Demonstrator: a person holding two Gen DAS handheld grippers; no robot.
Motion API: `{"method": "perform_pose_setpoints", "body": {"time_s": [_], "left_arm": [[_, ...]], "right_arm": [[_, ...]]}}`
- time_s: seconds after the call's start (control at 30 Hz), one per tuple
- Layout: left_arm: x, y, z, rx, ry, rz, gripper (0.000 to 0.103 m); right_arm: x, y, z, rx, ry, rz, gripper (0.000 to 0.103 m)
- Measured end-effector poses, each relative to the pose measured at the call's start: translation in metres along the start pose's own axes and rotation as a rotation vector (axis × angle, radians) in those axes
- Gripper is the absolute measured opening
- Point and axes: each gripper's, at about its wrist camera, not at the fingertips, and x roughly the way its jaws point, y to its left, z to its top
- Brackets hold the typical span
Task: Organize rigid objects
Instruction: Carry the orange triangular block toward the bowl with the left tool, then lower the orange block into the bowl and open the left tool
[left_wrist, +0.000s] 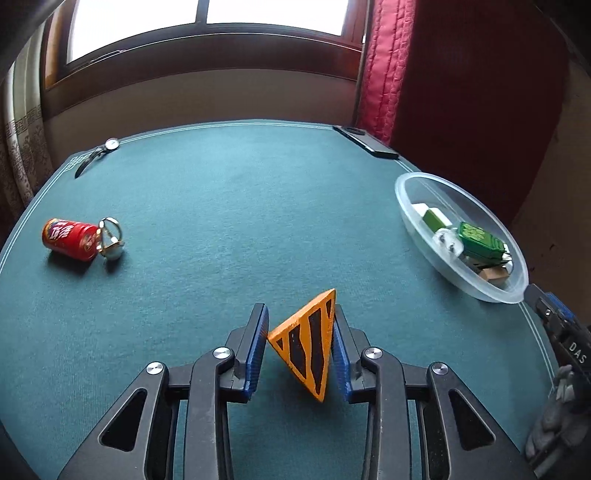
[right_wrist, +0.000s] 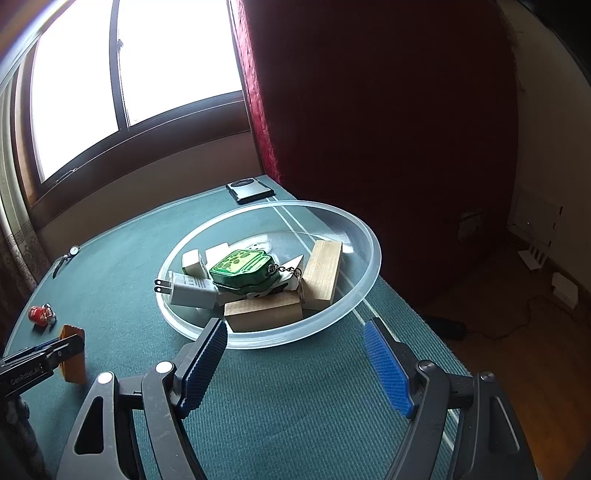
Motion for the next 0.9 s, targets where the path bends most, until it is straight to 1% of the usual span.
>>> {"method": "perform_pose_setpoints", "body": {"time_s": [0.17,0.33,0.57,0.67,0.9], "left_arm": [[0.001,-0.040,0.012,0.070,0.000,-0.085,0.030],[0.002,-0.068,0.025,0.096,0.003,-0.158,0.030],[0.011,-0.106,0.041,0.149,0.000,-0.206,0.030],[0.020,-0.118,0.047,0.167,0.007,-0.214,0.030],[0.046,-0.134,0.058,0.156,0.041,-0.247,0.031]], "right_arm": [[-0.002,-0.003,0.000,0.006,-0.004,0.001,0.080],[-0.001,-0.007,0.000,0.021,-0.001,0.009,0.080],[-0.001,-0.012,0.000,0.040,0.008,0.019,0.080],[-0.001,-0.014,0.000,0.046,0.011,0.022,0.080],[-0.002,-0.017,0.000,0.060,0.020,0.025,0.080]]}}
